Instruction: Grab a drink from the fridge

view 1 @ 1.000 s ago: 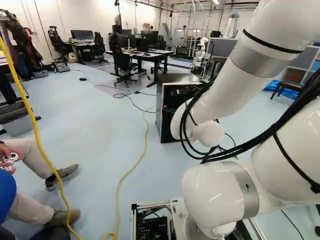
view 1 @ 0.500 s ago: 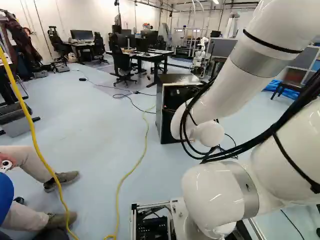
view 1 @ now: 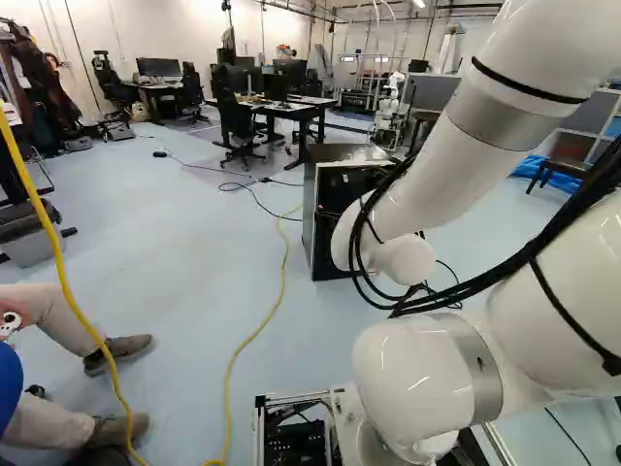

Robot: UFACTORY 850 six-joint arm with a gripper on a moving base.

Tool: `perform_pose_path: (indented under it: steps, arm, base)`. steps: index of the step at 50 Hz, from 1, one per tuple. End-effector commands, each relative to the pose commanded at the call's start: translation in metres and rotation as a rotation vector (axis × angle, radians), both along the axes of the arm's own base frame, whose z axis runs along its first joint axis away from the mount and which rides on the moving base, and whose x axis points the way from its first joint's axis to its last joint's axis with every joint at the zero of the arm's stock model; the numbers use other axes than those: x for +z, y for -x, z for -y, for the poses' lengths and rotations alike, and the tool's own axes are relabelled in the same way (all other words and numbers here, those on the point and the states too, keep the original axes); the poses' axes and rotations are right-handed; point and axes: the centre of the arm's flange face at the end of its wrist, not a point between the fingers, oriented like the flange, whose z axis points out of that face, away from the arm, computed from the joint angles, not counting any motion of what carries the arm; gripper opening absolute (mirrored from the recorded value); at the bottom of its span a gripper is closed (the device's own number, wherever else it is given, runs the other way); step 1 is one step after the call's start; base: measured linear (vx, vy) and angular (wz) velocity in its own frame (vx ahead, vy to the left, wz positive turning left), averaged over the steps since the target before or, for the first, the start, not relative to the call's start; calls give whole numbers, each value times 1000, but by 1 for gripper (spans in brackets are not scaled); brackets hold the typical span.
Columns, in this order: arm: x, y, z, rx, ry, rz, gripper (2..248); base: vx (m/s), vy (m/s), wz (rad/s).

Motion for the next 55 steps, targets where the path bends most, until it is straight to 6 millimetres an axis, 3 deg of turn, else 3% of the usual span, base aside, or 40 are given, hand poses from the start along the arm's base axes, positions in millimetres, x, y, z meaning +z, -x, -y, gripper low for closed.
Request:
perform_pose_path:
  steps: [55]
  arm:
    - [0, 0, 0, 0, 0, 0, 247]
  base:
    - [38, 0, -2]
